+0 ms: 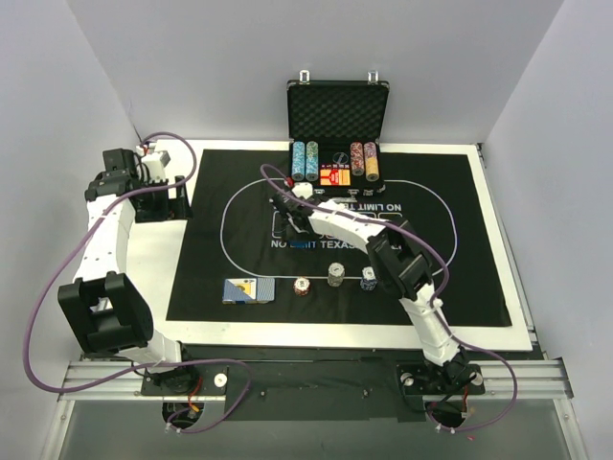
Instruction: Distribute texas hold em gaming equipment
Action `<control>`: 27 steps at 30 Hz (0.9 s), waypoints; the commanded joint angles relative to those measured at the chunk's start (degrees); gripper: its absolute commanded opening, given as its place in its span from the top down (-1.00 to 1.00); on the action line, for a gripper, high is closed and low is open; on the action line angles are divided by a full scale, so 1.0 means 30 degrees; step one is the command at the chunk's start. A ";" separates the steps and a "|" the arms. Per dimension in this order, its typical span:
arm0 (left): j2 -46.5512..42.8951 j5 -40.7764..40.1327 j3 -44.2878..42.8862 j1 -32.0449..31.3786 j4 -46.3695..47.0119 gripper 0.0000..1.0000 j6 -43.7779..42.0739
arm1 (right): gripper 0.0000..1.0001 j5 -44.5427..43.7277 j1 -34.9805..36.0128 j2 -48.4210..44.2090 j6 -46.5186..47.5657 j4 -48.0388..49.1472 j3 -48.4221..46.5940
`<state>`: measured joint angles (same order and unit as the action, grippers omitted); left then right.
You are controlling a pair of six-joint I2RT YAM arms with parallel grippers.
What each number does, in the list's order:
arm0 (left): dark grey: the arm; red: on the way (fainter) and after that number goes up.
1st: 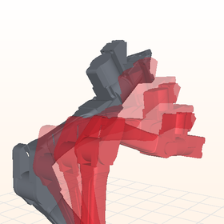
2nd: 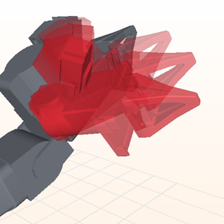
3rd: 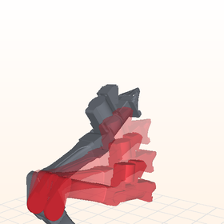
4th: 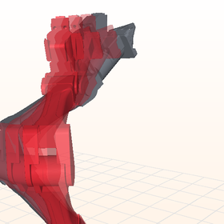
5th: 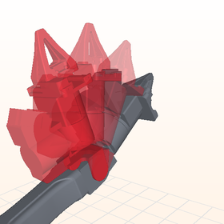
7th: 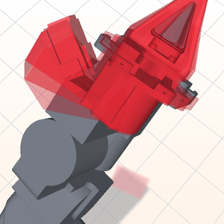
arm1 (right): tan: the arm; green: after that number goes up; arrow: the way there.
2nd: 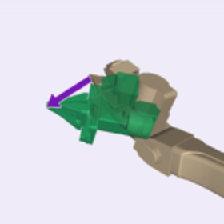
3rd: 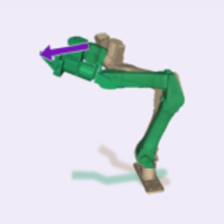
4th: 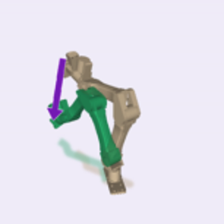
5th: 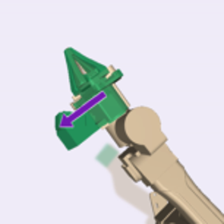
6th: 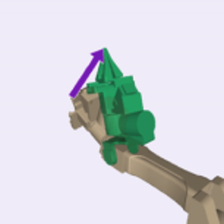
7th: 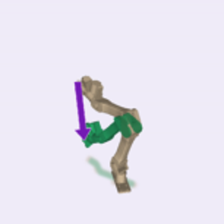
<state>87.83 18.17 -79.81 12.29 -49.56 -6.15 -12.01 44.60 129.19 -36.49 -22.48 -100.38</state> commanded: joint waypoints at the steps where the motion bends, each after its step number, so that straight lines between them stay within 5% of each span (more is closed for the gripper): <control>1: -0.0100 -0.0345 -0.1607 0.0618 0.0144 -0.95 0.0673 | 0.09 0.0809 0.1216 0.1495 -0.0785 -0.0914 -0.2279; 7: 0.0722 0.0297 -0.2224 0.2022 -0.0120 -0.95 0.1201 | 0.18 0.1980 0.2476 0.3255 -0.0903 -0.0857 -0.6551; 17: 0.0635 0.1060 -0.1903 0.3255 -0.0765 -0.94 0.0119 | 0.21 0.5380 0.3327 0.5453 -0.3099 0.3711 -0.9751; 24: 0.0547 0.1880 -0.1581 0.3255 -0.0882 -0.94 -0.0088 | -0.46 0.5322 0.3211 0.5865 -0.2866 0.4007 -0.9491; 27: 0.0547 0.2086 -0.1521 0.3255 -0.0911 -0.94 -0.0059 | -0.53 0.5322 0.2977 0.5340 -0.2632 0.3862 -0.9023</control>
<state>90.45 21.54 -84.14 21.76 -51.70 -5.28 3.57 54.43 147.02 -44.86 -11.35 -127.79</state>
